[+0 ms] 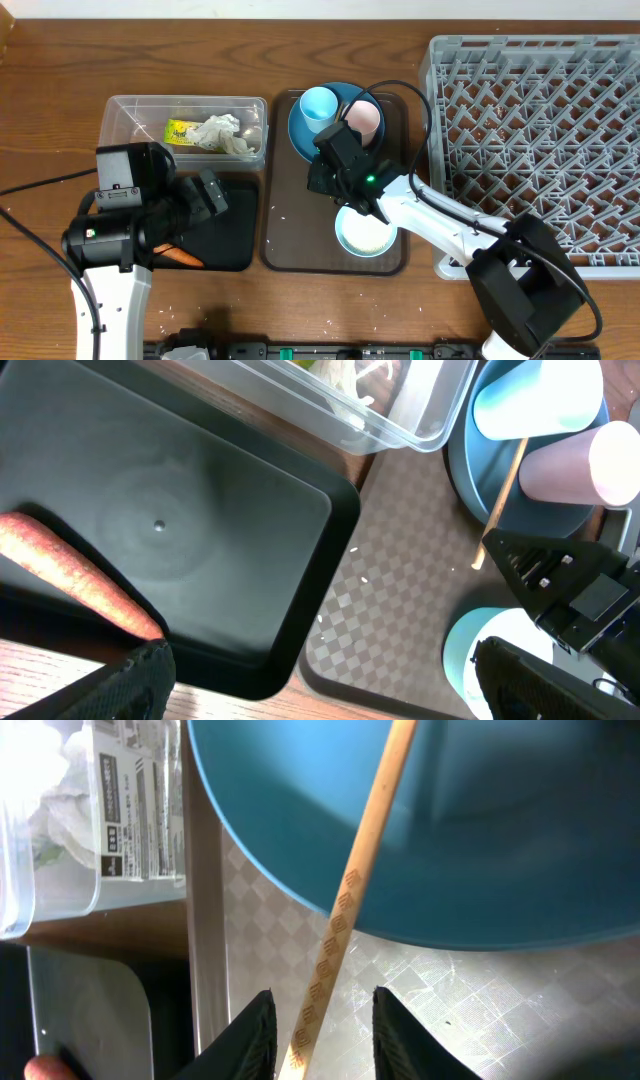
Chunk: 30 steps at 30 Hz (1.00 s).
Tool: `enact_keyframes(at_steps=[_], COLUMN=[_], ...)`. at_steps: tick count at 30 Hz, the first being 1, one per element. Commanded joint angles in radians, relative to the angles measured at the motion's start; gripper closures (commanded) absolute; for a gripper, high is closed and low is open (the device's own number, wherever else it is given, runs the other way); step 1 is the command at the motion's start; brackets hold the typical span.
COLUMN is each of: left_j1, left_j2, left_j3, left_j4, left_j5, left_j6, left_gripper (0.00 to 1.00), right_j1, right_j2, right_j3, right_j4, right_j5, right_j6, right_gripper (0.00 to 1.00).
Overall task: Sort waste into correct bins and load items into the dishwasher rack
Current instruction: 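Return the right gripper to the remaining chopstick and grasp it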
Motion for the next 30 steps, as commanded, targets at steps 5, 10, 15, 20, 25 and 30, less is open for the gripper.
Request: enact_keyframes(at_steps=[5, 10, 15, 20, 25, 30], left_j1=[0.005, 0.005, 0.005, 0.005, 0.005, 0.005], left_j2=[-0.007, -0.007, -0.007, -0.007, -0.007, -0.007], left_j3=[0.018, 0.018, 0.018, 0.018, 0.018, 0.018], left_j4=[-0.001, -0.001, -0.001, -0.001, -0.001, -0.001], left_j5=[-0.006, -0.006, -0.006, -0.006, -0.006, -0.006], left_j6=[0.006, 0.006, 0.006, 0.006, 0.006, 0.006], left_gripper=[0.02, 0.02, 0.02, 0.02, 0.02, 0.02], right_j1=[0.022, 0.021, 0.023, 0.026, 0.025, 0.022], right_j2=[0.008, 0.008, 0.008, 0.008, 0.008, 0.007], right_j3=[0.009, 0.009, 0.009, 0.009, 0.009, 0.009], right_j4=[-0.004, -0.017, -0.016, -0.019, -0.047, -0.063], right_j5=[0.026, 0.026, 0.026, 0.026, 0.027, 0.04], right_j6=[0.018, 0.018, 0.045, 0.044, 0.043, 0.043], right_gripper=[0.71, 0.71, 0.71, 0.71, 0.71, 0.72])
